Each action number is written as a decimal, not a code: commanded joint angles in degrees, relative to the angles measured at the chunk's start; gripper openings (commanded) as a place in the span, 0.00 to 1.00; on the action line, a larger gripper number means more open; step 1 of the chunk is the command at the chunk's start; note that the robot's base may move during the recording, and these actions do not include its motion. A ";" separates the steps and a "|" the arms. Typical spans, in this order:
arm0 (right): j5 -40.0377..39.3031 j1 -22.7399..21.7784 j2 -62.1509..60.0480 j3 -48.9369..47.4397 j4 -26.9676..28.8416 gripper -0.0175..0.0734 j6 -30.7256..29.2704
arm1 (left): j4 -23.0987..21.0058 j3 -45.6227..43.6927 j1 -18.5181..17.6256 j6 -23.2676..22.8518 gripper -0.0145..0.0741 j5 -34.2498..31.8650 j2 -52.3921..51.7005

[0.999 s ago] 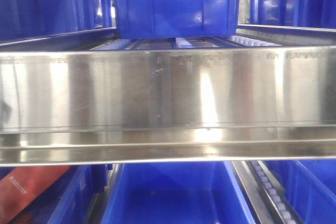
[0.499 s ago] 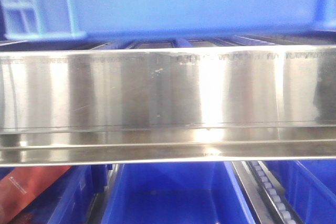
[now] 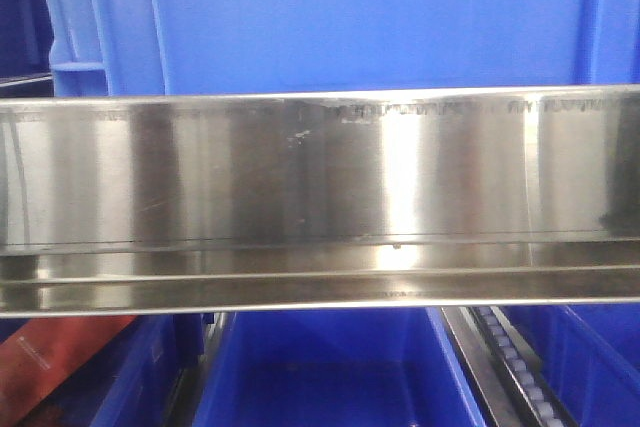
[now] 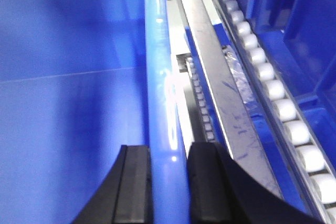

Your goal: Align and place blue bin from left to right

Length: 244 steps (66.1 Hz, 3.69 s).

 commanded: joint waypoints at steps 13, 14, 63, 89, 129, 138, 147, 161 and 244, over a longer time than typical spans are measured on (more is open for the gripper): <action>-16.79 0.56 -0.51 -0.84 0.37 0.35 0.85 | -2.22 -1.10 -0.95 -0.43 0.16 -7.67 -0.82; -16.79 0.56 -0.51 -0.84 0.37 0.38 0.85 | -2.08 -1.10 -0.95 -0.43 0.17 -7.67 -0.82; -15.01 0.56 -4.84 -0.84 -0.27 0.25 0.85 | 2.90 -4.59 -0.95 -0.43 0.22 -5.04 -2.44; -15.28 0.56 -10.03 -0.84 -1.78 0.01 0.62 | 0.74 -5.06 -0.95 1.20 0.04 -1.98 -7.17; -35.76 0.56 -39.36 33.59 -7.68 0.01 -2.14 | -1.02 35.71 -2.12 0.06 0.04 -38.80 -33.69; -36.16 0.67 -45.52 39.24 -8.22 0.01 -2.14 | -0.92 43.33 -2.12 0.06 0.04 -44.56 -39.13; -36.16 0.67 -51.43 45.05 -8.33 0.01 -2.14 | 0.00 51.95 -2.12 0.06 0.04 -51.28 -44.42; -37.45 0.67 -58.80 51.98 -8.33 0.01 -2.14 | 0.25 60.32 -2.12 0.06 0.04 -53.96 -52.24; -42.38 -6.11 -67.69 58.77 7.52 0.01 -21.62 | 0.25 60.36 -2.12 0.06 0.04 -52.18 -58.66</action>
